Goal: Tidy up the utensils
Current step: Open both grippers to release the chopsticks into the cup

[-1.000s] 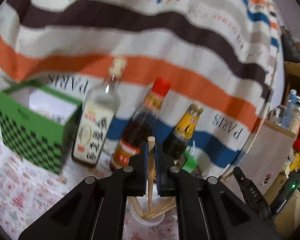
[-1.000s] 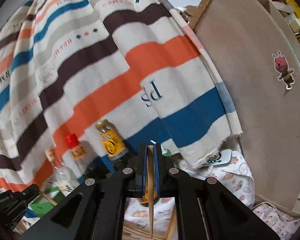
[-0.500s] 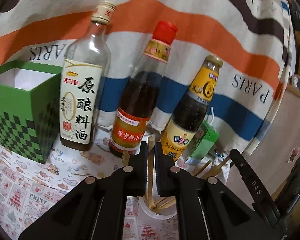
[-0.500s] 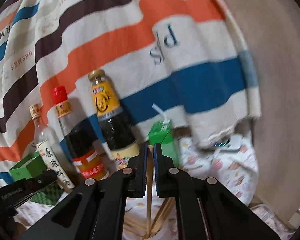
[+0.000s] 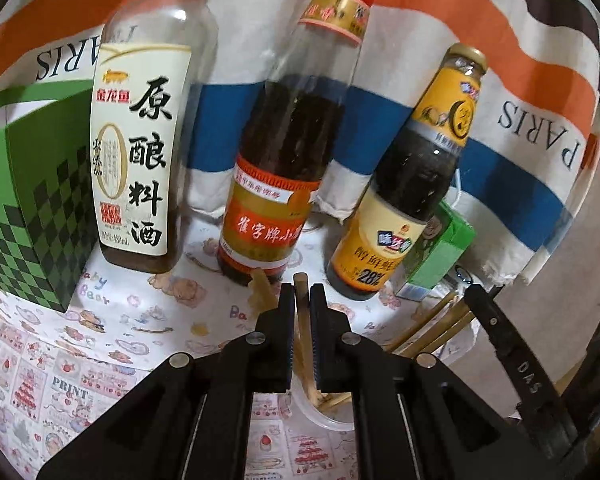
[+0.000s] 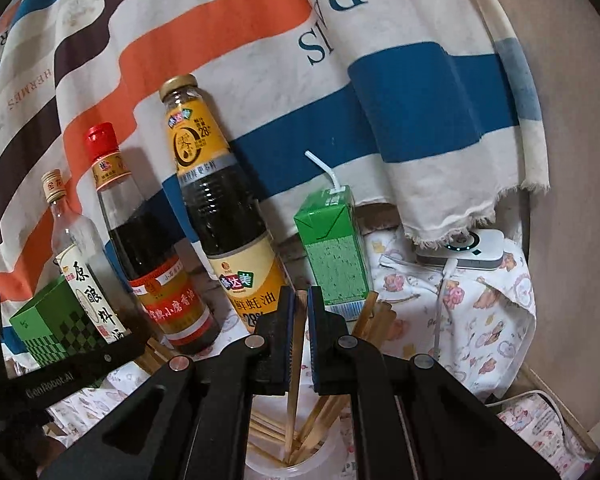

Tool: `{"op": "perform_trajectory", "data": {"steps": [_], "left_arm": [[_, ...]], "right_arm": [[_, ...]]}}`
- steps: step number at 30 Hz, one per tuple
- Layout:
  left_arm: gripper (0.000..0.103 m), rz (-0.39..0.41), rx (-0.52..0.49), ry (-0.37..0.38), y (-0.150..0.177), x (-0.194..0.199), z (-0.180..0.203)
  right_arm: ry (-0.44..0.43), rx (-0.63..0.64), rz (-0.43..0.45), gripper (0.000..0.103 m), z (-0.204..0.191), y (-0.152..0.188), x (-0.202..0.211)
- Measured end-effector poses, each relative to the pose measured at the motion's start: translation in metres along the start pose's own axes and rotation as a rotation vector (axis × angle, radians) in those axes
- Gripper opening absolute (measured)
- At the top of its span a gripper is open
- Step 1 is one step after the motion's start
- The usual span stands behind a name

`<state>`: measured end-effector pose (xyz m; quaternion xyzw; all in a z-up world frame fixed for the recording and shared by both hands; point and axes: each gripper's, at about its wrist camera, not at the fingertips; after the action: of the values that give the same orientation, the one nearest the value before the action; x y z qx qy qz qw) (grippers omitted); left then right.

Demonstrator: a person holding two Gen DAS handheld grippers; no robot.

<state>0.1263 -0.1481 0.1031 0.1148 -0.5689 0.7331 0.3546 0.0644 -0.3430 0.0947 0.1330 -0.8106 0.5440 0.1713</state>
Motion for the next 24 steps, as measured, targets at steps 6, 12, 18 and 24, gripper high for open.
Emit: {"op": "perform_trajectory", "data": {"steps": [6,12,18,24], "left_arm": [[0.008,0.014,-0.017,-0.019,0.001,-0.005,-0.003],[0.009,0.033,-0.069,-0.081,0.003,0.006,-0.001],[0.024,0.084,-0.093,-0.107,-0.002,0.033,-0.005],[0.047,0.188,-0.131,-0.156,-0.002,0.078,-0.008]], "right_arm": [[-0.004,-0.036,-0.031,0.008,0.006,0.0,-0.005],[0.007,-0.059,-0.045,0.008,0.01,-0.002,-0.006],[-0.031,-0.012,-0.078,0.011,0.003,-0.003,-0.006],[-0.077,0.02,-0.03,0.042,-0.01,-0.008,0.013]]}}
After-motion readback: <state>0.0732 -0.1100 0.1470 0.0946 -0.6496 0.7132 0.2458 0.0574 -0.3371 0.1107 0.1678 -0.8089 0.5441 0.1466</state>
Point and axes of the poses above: each gripper's, at about its wrist camera, not at the fingertips, and x roughly against the way its jaws point, z to its right, y to its underside, and after that the axes turned 5 degrees about -z, right-handed
